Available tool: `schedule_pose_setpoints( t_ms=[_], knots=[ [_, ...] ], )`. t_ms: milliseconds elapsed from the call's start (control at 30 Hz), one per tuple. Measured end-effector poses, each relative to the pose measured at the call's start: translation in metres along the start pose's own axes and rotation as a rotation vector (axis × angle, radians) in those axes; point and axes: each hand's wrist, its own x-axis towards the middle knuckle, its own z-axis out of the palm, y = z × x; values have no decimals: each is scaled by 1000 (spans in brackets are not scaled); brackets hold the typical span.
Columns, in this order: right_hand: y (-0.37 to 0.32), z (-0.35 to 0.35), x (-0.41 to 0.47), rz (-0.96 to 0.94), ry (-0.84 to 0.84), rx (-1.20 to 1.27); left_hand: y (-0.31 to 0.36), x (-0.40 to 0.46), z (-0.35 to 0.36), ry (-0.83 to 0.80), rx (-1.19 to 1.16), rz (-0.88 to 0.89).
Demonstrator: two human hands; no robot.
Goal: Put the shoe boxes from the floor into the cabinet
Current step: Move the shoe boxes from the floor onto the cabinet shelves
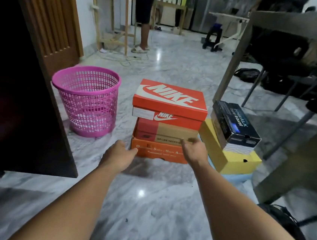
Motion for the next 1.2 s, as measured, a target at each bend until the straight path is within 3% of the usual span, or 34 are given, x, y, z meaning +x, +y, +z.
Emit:
schedule_pose_setpoints(
  t_ms=[133,267,433,533,600,867,1200],
  knots=[
    [-6,-28,46,29,246,111,27,40,15,91,-123,40],
    [-8,-35,104,123,299,167,55,103,25,161,-234,23],
    [-11,-36,187,207,94,336,91,209,10,237,-487,-47],
    [-14,-27,221,295,-111,353,106,248,12,2,-634,-170],
    [-16,-20,232,362,-157,377,112,255,16,-126,-648,-231],
    [-36,-46,216,478,-234,474,121,216,11,20,-742,-296],
    [-104,-125,97,555,-367,351,109,36,-82,-127,-735,-509]
  ],
)
